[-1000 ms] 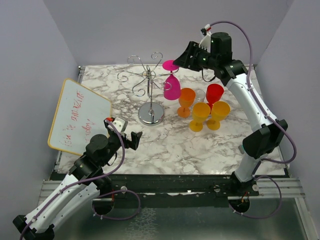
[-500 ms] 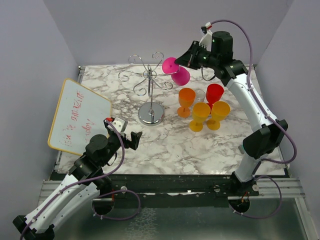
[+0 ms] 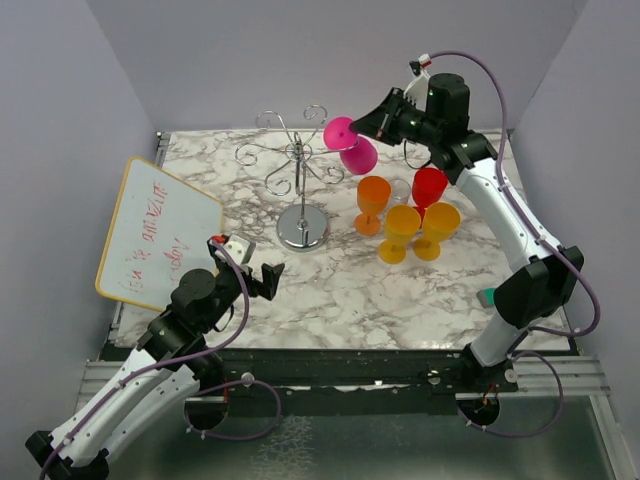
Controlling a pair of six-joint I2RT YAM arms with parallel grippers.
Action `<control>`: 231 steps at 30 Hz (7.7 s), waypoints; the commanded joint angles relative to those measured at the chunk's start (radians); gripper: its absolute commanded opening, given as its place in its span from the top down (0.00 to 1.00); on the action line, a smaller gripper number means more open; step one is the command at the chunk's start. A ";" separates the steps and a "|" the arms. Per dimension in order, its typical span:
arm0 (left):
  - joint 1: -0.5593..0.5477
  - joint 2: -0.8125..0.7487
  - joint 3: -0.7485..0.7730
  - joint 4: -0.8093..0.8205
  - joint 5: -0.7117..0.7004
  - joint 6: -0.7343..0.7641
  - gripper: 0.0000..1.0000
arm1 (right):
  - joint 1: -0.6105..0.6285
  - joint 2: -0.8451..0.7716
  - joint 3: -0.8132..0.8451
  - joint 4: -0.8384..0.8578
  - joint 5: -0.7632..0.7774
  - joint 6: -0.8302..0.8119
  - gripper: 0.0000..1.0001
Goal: Take the wine glass off the wine glass rack
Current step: Pick up the wine glass from the wine rack, then place the wine glass at the center of the board.
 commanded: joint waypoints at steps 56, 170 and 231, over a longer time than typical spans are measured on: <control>0.022 0.031 0.018 -0.001 0.007 0.005 0.01 | -0.066 -0.114 -0.191 0.224 -0.299 0.278 0.99; 0.041 0.302 0.175 0.414 0.855 -0.591 0.36 | 0.418 -0.645 -0.651 -0.009 -0.055 -0.333 0.99; -0.028 0.224 -0.060 0.496 0.955 -0.327 1.00 | 0.408 -0.633 -0.651 -0.142 0.428 -0.254 0.22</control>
